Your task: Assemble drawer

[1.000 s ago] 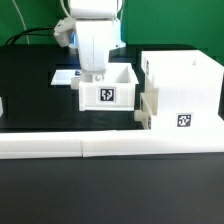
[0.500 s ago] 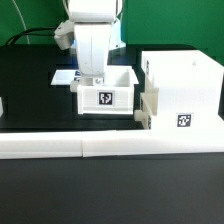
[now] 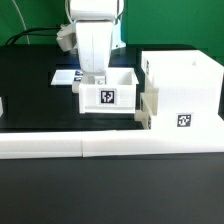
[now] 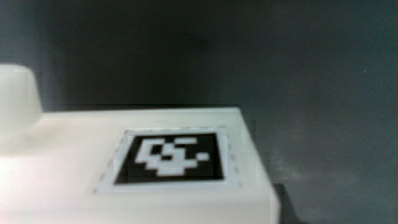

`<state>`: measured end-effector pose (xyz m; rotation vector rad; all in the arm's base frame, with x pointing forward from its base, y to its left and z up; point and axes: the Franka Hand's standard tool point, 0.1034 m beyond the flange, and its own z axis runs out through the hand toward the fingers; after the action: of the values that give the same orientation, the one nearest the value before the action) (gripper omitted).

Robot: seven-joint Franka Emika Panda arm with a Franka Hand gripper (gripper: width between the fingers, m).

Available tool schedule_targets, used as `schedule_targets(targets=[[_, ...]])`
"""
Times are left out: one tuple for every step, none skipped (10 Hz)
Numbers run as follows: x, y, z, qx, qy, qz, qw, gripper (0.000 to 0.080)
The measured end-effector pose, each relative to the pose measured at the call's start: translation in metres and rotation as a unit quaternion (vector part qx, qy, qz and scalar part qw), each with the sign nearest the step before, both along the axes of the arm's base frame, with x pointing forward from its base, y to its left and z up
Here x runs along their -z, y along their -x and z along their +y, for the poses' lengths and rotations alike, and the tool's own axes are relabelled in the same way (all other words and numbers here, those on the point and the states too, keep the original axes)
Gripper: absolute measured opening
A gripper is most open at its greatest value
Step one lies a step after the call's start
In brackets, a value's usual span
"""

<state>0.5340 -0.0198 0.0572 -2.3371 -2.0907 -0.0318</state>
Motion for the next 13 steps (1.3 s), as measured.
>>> schedule_targets(targets=[[0.001,0.001,0.0,0.0,0.0,0.002,1.0,0.0042],[-0.001,-0.001,0.0,0.0,0.0,0.002,1.0,0.0042],[-0.002,-0.003,0.001,0.0,0.0,-0.002,1.0,0.0042],[-0.002,-0.006,0.003,0.007,-0.001,-0.016,1.0,0.0042],[-0.001,-0.005,0.003,0.008,-0.001,-0.014,1.0,0.0042],[-0.001,-0.005,0.002,0.008,-0.001,-0.014,1.0,0.0042],[-0.001,-0.005,0.003,0.007,-0.001,-0.014,1.0,0.0042],[-0.002,-0.007,0.006,0.003,0.0,-0.014,1.0,0.0042],[-0.004,-0.009,0.008,0.0,0.0,-0.016,1.0,0.0042],[-0.005,-0.01,0.011,-0.001,-0.001,-0.017,1.0,0.0042],[-0.004,-0.01,0.011,-0.001,-0.001,-0.017,1.0,0.0042],[-0.004,-0.009,0.01,0.0,-0.001,-0.016,1.0,0.0042],[-0.004,-0.009,0.01,0.0,-0.001,-0.016,1.0,0.0042]])
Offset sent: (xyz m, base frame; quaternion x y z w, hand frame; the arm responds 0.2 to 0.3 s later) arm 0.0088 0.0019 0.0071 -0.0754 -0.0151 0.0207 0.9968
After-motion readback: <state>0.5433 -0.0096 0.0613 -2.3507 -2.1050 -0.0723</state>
